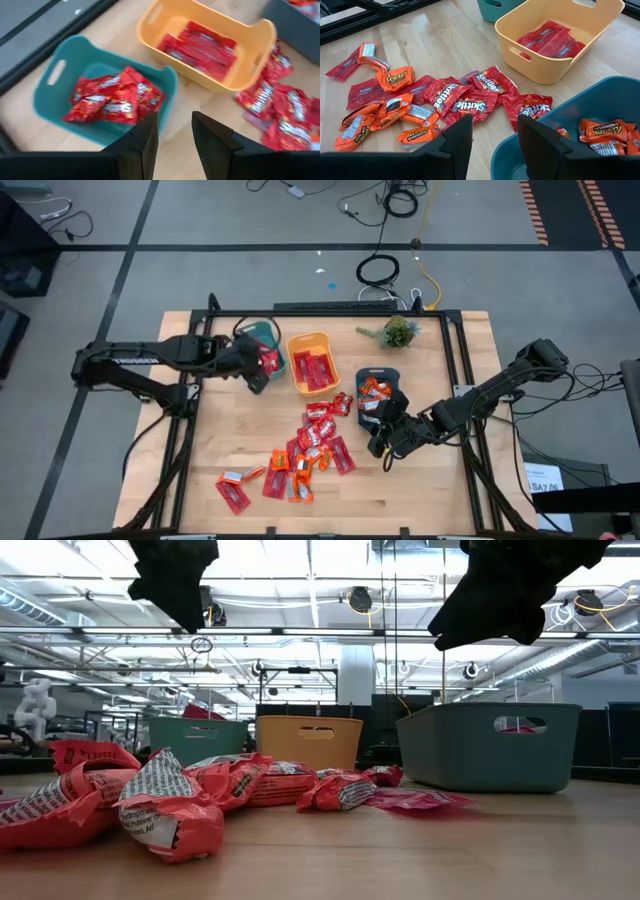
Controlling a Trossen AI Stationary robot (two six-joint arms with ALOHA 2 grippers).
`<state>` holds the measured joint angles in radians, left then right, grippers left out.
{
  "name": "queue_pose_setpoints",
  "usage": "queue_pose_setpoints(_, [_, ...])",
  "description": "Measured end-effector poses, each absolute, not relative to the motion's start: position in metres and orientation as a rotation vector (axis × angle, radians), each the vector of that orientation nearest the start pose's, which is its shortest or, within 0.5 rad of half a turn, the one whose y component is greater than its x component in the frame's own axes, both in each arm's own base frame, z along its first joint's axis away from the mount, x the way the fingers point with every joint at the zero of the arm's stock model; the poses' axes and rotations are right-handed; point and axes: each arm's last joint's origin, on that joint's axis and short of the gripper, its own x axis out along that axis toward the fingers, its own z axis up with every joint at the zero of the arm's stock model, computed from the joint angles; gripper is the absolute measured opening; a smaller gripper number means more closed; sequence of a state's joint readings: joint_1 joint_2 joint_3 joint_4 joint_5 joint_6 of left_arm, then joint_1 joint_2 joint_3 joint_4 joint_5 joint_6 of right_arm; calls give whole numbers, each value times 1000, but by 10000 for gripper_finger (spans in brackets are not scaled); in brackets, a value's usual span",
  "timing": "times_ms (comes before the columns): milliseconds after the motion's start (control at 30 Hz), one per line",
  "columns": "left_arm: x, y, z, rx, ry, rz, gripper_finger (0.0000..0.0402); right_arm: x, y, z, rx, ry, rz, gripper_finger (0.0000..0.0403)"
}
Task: Sort candy
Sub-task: Put the orange wrapper chocolate into the dark blue bin
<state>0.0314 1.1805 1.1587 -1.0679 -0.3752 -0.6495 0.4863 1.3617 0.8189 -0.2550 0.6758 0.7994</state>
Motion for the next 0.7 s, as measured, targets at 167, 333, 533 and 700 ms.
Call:
queue_pose_setpoints(167, [212, 5, 319, -379, 904, 630, 130, 246, 110, 222, 330, 543, -423, 148])
queue_pose_setpoints(333, [213, -7, 320, -423, 877, 605, 129, 246, 110, 222, 334, 542, -424, 148])
queue_pose_setpoints(533, [212, -25, 320, -431, 875, 551, 129, 246, 110, 222, 335, 542, -424, 148])
queue_pose_setpoints(700, [210, -40, 320, -455, 874, 514, 129, 246, 110, 222, 336, 541, -425, 148])
